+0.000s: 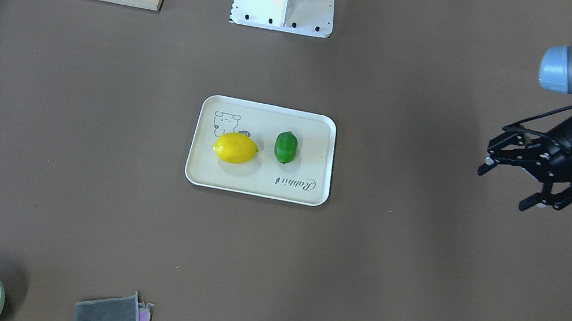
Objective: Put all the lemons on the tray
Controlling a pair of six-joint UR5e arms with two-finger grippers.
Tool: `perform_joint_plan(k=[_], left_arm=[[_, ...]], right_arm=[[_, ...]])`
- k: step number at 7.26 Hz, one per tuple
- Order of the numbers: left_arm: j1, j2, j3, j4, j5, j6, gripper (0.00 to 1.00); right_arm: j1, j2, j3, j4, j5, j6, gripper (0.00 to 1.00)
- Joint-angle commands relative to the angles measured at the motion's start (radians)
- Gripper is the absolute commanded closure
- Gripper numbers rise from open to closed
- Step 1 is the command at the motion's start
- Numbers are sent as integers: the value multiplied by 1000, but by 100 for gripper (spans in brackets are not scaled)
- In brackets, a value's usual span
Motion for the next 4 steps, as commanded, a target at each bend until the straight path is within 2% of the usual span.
perform_joint_plan(k=[1,2,3,4], left_arm=[[-203,1,4,274,-3,388,1],[-228,54,-7,269,99,516,1],[-231,175,13,258,119,519,1],[-243,202,71,243,165,528,1]], right_arm=[[161,-100,-66,10,61,-182,0],[184,-136,-101,10,73,-176,0],[206,-138,-127,10,93,-178,0],[209,-135,-141,28,93,-179,0]])
